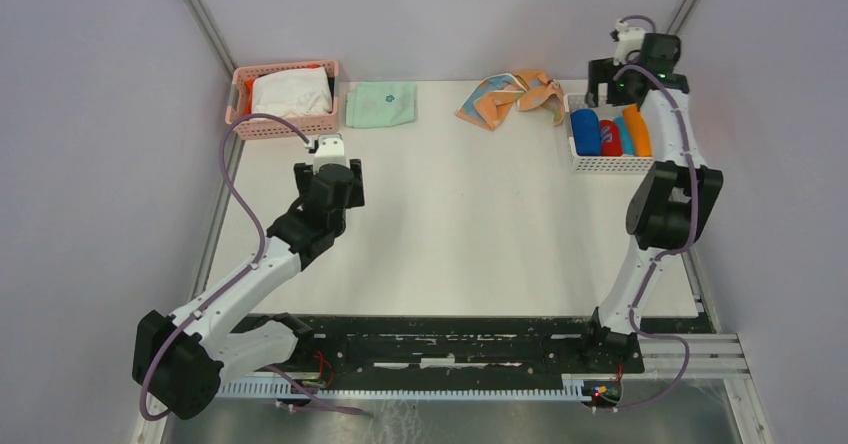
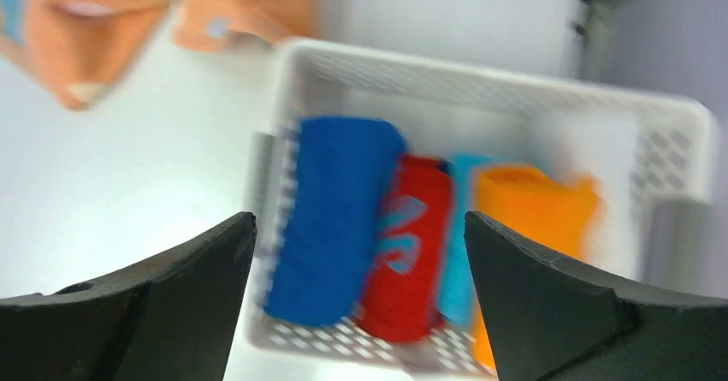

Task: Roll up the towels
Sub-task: Place the towel in the bin, then move the towel to the center of the board.

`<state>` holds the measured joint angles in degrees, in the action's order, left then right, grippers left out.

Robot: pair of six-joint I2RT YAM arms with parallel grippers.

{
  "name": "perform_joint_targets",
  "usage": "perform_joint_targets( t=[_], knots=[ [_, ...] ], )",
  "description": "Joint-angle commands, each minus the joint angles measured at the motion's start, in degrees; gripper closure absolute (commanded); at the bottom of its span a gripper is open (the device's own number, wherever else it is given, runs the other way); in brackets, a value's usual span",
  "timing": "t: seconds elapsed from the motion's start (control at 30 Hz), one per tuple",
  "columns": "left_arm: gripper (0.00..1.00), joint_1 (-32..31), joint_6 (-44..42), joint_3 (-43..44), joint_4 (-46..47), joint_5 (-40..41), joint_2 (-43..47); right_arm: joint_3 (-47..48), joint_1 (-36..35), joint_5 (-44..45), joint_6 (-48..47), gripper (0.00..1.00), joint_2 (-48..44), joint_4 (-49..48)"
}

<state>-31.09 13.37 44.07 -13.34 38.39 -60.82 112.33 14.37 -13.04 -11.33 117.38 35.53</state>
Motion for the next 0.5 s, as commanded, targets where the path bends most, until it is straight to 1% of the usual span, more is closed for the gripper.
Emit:
perform_joint_targets(
  t=[0.0,0.17,0.27,0.4,0.47],
  knots=[
    [0.17,0.32,-2.55,1.58,1.98,-0.03,2.44,-4.47,-11.53,0.11,3.08,0.04,-0.24,-12.88],
    [0.17,0.32,-2.38,1.37,1.91,0.25,3.66,-1.48,-19.2,5.8,1.07,0.13,7.07,-18.81],
    [0.17,0.33,-2.29,1.37,1.91,0.19,3.71,0.81,-22.34,5.82,0.7,0.17,11.3,-22.07],
    [0.17,0.33,-2.29,1.33,1.9,-0.15,3.77,7.28,-24.9,7.22,0.32,0.22,18.42,-22.22],
    [0.17,0.33,-2.29,1.36,1.86,-0.24,3.84,11.29,-25.85,9.06,-1.02,0.23,21.9,-21.68]
  ],
)
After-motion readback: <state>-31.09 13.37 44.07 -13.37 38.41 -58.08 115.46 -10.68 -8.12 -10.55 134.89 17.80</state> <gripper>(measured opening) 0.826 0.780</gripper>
